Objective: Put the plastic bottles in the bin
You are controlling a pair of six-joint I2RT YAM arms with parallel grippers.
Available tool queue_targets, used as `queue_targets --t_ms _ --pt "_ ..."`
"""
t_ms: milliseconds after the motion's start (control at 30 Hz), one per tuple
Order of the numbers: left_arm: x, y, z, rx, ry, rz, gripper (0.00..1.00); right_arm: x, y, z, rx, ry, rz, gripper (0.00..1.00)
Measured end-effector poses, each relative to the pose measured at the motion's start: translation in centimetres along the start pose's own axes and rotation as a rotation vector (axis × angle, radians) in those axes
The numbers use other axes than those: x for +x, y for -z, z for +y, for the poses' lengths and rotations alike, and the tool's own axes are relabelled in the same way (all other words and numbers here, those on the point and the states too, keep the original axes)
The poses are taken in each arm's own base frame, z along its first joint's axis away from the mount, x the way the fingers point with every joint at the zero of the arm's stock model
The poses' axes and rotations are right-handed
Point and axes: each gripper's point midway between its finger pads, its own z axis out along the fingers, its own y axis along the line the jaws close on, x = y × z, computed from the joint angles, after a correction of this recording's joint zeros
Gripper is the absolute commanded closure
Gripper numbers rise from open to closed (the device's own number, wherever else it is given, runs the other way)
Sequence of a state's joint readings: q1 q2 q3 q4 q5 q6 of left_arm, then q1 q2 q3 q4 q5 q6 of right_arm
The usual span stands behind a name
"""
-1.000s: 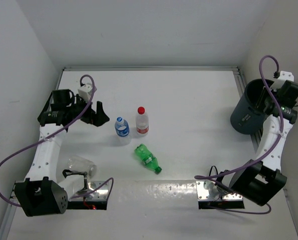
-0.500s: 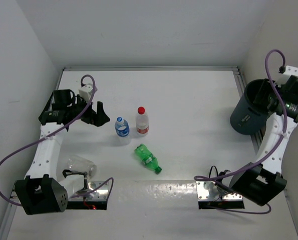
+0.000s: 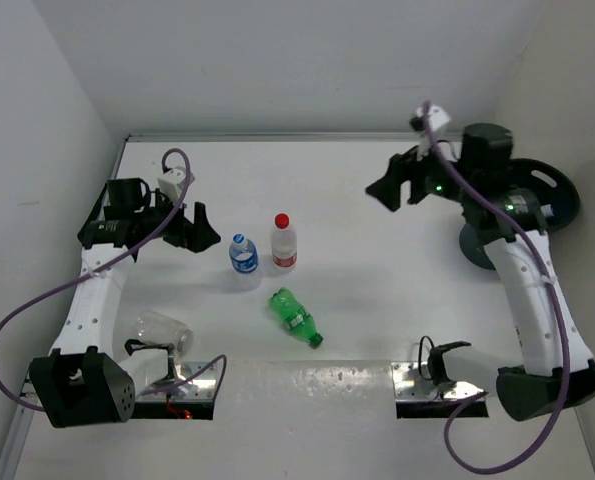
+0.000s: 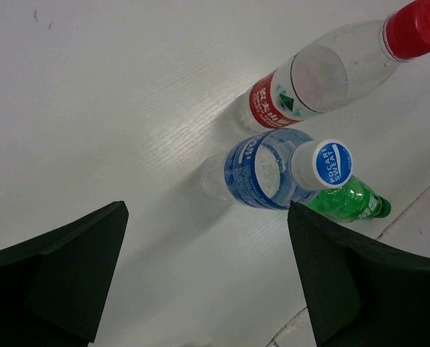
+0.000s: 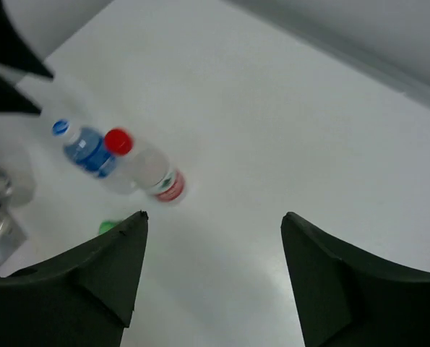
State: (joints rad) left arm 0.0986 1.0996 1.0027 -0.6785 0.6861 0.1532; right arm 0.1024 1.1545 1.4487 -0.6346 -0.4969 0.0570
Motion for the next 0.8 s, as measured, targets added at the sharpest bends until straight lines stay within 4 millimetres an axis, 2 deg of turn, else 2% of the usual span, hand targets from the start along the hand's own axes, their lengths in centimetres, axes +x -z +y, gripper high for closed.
queue_targets --t_ms 33,100,167,300,367,467,567,667,800 --pt "0.0 0.0 0.0 0.0 -0.001 -0.001 0.0 1.2 -1.0 2.0 -0.074 0.003 0.038 0.22" --pt "-0.1 0.1 -0.1 0.0 -0.002 -0.004 0.0 3.9 -3.0 5.2 -0.191 0.015 0.13 0.22" --pt "-0.2 0.2 -0.3 -0.001 -0.007 -0.009 0.0 6.6 -5.3 7.7 -0.267 0.046 0.224 0.23" --pt "-0.5 0.6 -0.6 -0.005 -0.014 -0.022 0.0 9.8 -8.4 11.2 -0.355 0.111 0.33 0.25" --pt "-0.6 0.8 -0.6 -0.013 -0.017 -0.029 0.0 11.4 -10.0 12.4 -0.374 0.136 0.377 0.25" --pt "-0.9 1.3 -0.7 -0.032 -0.029 -0.045 0.0 12.9 -12.5 13.2 -0.367 0.161 0.426 0.22" --pt "-1.1 1.8 -0.9 -0.046 -0.043 -0.062 0.0 13.7 -14.2 13.7 -0.355 0.189 0.442 0.19" --pt "-1.0 2.0 -0.9 -0.056 -0.045 -0.062 0.0 14.3 -15.0 14.7 -0.357 0.227 0.453 0.19" --pt "-0.7 2.0 -0.7 -0.064 -0.041 -0.049 0.0 14.1 -16.4 16.0 -0.365 0.267 0.446 0.19"
